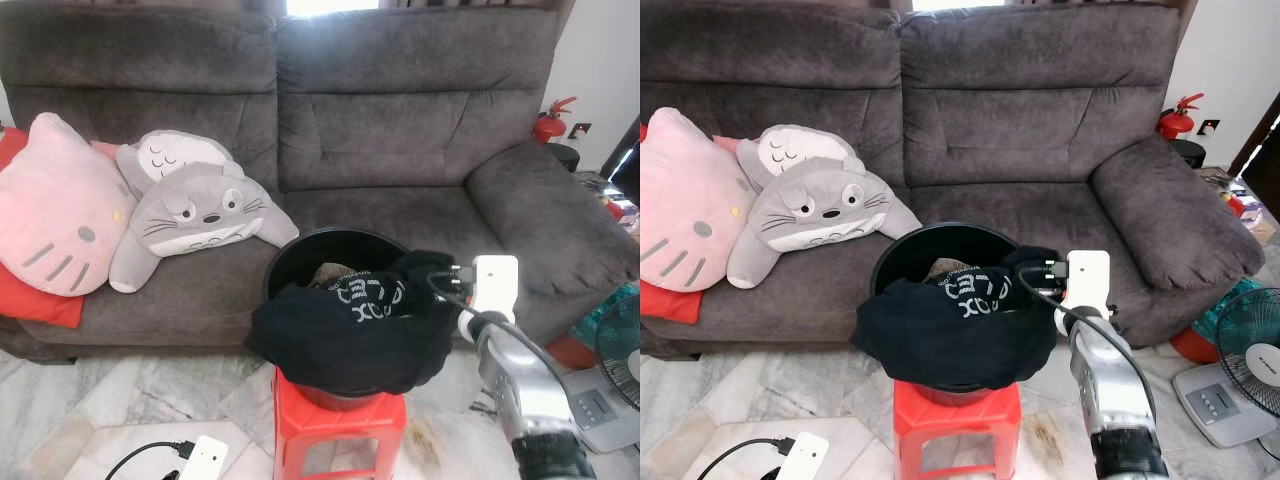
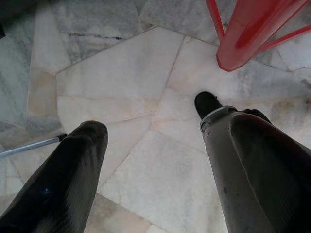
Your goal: Hang hanger
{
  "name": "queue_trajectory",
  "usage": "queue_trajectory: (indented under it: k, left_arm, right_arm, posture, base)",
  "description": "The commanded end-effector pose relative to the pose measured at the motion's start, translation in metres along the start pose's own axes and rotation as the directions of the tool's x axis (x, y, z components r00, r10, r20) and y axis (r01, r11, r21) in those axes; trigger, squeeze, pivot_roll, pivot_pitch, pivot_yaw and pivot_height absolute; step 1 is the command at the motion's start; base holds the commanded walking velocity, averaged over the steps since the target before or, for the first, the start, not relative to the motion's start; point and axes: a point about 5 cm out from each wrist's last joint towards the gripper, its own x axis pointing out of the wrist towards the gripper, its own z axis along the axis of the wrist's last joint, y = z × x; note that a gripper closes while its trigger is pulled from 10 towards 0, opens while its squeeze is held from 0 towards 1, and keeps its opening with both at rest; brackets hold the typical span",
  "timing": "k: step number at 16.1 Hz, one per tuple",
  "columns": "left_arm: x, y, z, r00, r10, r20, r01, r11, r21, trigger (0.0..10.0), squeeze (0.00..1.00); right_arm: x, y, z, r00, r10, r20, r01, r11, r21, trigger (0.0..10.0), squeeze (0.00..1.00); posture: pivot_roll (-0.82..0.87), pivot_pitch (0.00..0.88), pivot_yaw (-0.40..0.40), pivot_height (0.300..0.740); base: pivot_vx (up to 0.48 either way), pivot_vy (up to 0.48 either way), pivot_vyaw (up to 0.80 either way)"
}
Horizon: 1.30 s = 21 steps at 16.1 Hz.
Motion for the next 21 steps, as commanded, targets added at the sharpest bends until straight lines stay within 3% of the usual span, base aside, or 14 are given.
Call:
queue_trajectory:
  k: [1,6,8,21]
  left_arm:
    - [-0.001,-0.002,-0.004,1.0,-0.006,-0.022,0.006,1.0,-0.016,10.0,0.0]
    - [-0.001,-0.002,-0.004,1.0,-0.015,-0.008,0.015,0.998,-0.06,10.0,0.0]
    - [-0.001,-0.002,-0.004,1.0,-0.022,-0.004,0.022,0.998,-0.067,10.0,0.0]
    - [-0.001,-0.003,-0.004,0.999,-0.037,-0.003,0.037,0.996,-0.078,10.0,0.0]
  right_arm:
    - [0.005,-0.005,0.013,0.999,-0.009,0.054,0.009,1.0,-0.002,0.0,0.0]
    - [0.007,0.003,0.039,0.976,0.064,0.208,-0.067,0.998,0.008,0.0,0.0]
    - [0.01,0.009,0.037,0.977,0.093,0.191,-0.09,0.996,-0.025,0.0,0.0]
    - [0.013,0.012,0.031,0.974,0.116,0.194,-0.106,0.992,-0.063,0.0,0.0]
  posture:
    - [-0.16,0.012,-0.024,0.74]
    - [-0.16,0.017,-0.023,0.74]
    - [-0.16,0.021,-0.02,0.74]
    - [-0.15,0.022,-0.021,0.74]
  base:
    - [0.0,0.0,0.0]
    - [0.0,0.0,0.0]
    - [0.0,0.0,0.0]
    - [0.0,0.0,0.0]
